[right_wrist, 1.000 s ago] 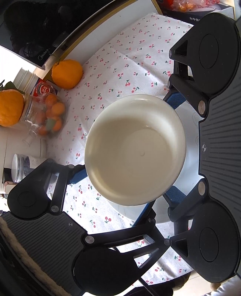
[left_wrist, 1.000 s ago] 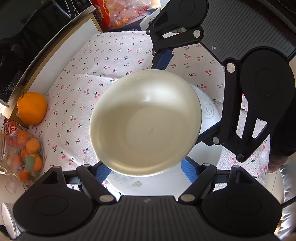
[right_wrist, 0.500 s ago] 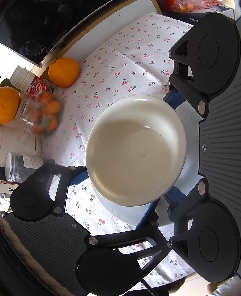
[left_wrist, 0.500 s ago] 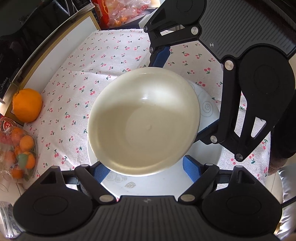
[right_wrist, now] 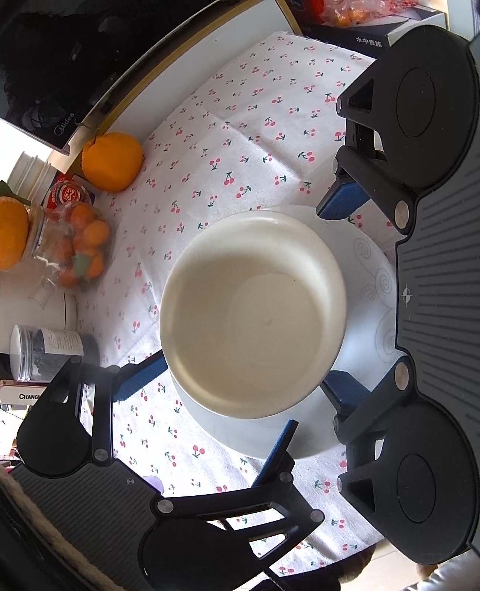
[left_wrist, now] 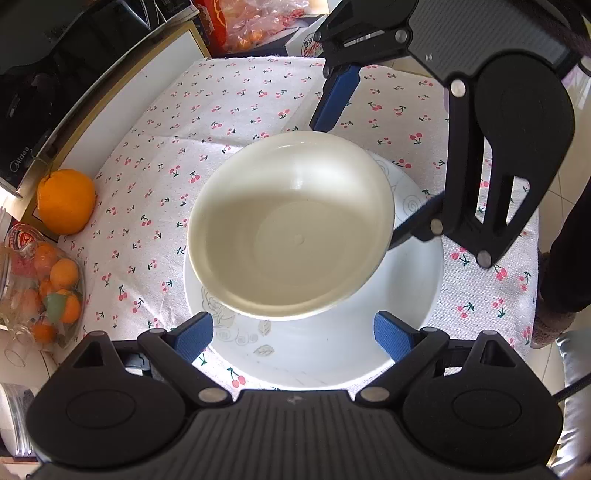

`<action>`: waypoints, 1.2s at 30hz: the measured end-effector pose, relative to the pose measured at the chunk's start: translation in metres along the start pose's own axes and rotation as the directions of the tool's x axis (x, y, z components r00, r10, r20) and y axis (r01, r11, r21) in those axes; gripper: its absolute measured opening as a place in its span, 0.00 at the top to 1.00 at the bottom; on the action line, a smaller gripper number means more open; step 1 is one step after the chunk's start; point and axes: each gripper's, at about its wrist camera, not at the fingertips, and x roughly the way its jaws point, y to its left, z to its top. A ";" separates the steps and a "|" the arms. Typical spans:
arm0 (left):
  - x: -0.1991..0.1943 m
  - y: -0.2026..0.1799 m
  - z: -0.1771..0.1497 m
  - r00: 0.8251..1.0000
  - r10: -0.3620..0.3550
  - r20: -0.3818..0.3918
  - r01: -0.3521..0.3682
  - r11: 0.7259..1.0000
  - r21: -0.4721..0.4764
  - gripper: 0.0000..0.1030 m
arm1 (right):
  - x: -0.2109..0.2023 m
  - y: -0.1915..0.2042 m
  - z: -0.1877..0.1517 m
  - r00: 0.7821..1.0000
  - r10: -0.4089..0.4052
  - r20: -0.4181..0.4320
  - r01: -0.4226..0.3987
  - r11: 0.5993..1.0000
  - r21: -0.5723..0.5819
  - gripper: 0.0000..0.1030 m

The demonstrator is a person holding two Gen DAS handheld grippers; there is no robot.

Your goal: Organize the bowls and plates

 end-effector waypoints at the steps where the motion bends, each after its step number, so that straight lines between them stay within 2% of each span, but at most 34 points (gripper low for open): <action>1: -0.003 0.000 0.000 1.000 0.003 0.000 -0.003 1.000 -0.001 0.10 | -0.003 -0.002 -0.001 1.000 0.001 0.004 -0.001 1.000 0.009 0.12; 7: -0.021 -0.001 -0.004 0.999 0.022 0.027 -0.021 0.999 -0.031 0.09 | -0.024 -0.014 -0.008 1.000 -0.005 0.029 0.002 0.996 0.093 0.12; 11: -0.037 -0.002 -0.008 0.997 0.030 0.076 -0.021 0.993 -0.119 0.07 | -0.043 -0.015 -0.016 0.997 -0.044 0.066 0.035 0.990 0.133 0.12; 21: -0.053 -0.026 -0.018 0.988 0.095 0.118 -0.053 0.947 -0.317 0.07 | -0.076 0.001 -0.030 0.983 -0.091 0.161 0.052 0.972 0.230 0.12; 24: -0.056 -0.032 -0.022 0.984 0.130 0.125 -0.071 0.916 -0.394 0.07 | -0.081 0.007 -0.035 0.976 -0.104 0.190 0.051 0.963 0.264 0.09; 28: -0.057 -0.038 -0.027 0.978 0.184 0.093 -0.114 0.859 -0.500 0.07 | -0.084 0.011 -0.045 0.970 -0.103 0.220 0.026 0.943 0.331 0.08; 32: -0.057 -0.044 -0.029 0.971 0.227 0.073 -0.146 0.807 -0.573 0.06 | -0.082 0.010 -0.052 0.969 -0.130 0.212 0.033 0.912 0.409 0.08; 36: -0.058 -0.049 -0.031 0.959 0.277 0.059 -0.175 0.742 -0.647 0.05 | -0.078 0.009 -0.058 0.967 -0.171 0.188 0.061 0.875 0.480 0.08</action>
